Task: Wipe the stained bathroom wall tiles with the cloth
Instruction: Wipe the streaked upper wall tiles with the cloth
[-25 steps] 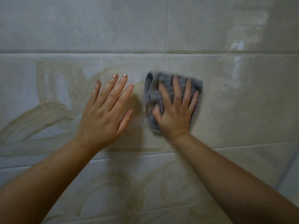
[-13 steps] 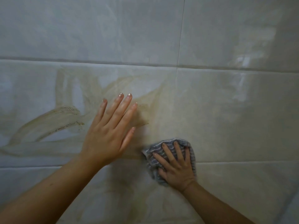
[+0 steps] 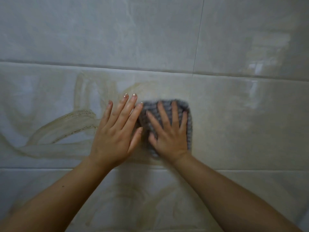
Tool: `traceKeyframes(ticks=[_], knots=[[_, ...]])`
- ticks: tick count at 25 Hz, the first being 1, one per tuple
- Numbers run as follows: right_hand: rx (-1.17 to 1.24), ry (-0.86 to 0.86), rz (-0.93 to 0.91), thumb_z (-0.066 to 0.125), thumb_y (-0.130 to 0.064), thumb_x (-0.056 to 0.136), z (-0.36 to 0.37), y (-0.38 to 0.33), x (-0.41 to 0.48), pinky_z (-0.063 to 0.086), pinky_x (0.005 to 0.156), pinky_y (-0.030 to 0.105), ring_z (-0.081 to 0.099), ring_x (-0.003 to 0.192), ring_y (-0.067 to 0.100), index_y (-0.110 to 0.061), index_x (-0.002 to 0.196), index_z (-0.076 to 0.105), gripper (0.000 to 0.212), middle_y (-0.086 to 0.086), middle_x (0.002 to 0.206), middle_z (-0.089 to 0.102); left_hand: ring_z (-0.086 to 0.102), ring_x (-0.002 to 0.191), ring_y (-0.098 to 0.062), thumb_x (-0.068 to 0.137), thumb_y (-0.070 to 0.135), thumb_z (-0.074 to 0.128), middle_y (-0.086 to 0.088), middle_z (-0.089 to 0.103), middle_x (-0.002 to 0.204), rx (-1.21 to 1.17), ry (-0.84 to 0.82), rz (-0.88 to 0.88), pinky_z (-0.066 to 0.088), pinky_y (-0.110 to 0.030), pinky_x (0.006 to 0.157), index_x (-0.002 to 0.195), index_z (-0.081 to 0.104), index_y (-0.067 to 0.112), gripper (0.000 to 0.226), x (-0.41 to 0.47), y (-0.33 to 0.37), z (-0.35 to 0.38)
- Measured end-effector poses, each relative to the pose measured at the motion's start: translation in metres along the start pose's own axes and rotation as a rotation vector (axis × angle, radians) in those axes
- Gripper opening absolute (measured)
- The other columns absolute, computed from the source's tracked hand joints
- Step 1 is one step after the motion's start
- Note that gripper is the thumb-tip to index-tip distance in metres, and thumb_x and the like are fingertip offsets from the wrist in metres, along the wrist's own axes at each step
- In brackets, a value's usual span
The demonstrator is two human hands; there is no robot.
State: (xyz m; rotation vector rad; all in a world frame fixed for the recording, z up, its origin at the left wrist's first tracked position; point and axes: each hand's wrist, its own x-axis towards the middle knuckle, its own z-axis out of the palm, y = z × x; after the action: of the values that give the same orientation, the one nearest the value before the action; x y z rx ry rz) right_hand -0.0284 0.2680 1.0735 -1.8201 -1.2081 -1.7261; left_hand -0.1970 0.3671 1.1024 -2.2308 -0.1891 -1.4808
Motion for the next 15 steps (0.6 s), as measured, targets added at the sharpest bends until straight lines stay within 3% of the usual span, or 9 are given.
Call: traceKeyframes(ticks=[3,5,10,12,15], knots=[[-0.037,-0.074,-0.219,0.063,-0.043,0.078,0.004,0.007,-0.067,0.008,0.116,0.06,0.006,0.149,0.034,-0.032,0.143,0.041,0.069,0.005,0.154,0.029,0.021,0.149,-0.03,0.101,0.034,0.038,-0.016,0.027,0.159,0.0,-0.04,-0.006,0.019,-0.054,0.12,0.15,0.034,0.005,0.057,-0.012,-0.001,-0.004],[-0.033,-0.077,-0.253,0.063,-0.041,0.078,-0.004,0.027,-0.065,0.011,0.116,0.059,0.011,0.149,0.035,-0.032,0.142,0.042,0.068,0.005,0.154,0.031,0.021,0.149,-0.031,0.102,0.035,0.035,-0.016,0.027,0.159,0.012,-0.05,0.003,0.018,-0.054,0.12,0.15,0.033,0.005,0.057,-0.017,-0.006,-0.01],[-0.012,0.082,0.256,0.05,-0.039,0.084,-0.012,0.022,0.073,0.009,0.115,0.061,0.021,0.143,0.042,-0.028,0.145,0.042,0.063,0.012,0.155,0.034,0.023,0.149,-0.031,0.101,0.033,0.039,-0.016,0.029,0.158,0.009,-0.022,-0.049,0.019,-0.055,0.12,0.15,0.035,0.005,0.057,-0.012,-0.013,-0.015],[0.019,0.05,0.162,0.05,-0.04,0.085,-0.009,0.0,0.072,0.008,0.115,0.06,0.02,0.144,0.04,-0.027,0.146,0.041,0.063,0.01,0.156,0.033,0.024,0.149,-0.03,0.1,0.032,0.042,-0.015,0.03,0.158,-0.007,-0.007,-0.076,0.019,-0.055,0.12,0.149,0.036,0.005,0.057,-0.013,-0.012,-0.015],[0.026,-0.076,-0.107,0.053,-0.036,0.086,-0.006,-0.011,0.004,0.011,0.116,0.057,0.018,0.145,0.036,-0.027,0.146,0.039,0.062,0.004,0.157,0.028,0.023,0.149,-0.03,0.099,0.032,0.043,-0.015,0.029,0.158,-0.011,-0.018,-0.079,0.019,-0.054,0.12,0.149,0.036,0.004,0.057,-0.017,-0.01,-0.018]])
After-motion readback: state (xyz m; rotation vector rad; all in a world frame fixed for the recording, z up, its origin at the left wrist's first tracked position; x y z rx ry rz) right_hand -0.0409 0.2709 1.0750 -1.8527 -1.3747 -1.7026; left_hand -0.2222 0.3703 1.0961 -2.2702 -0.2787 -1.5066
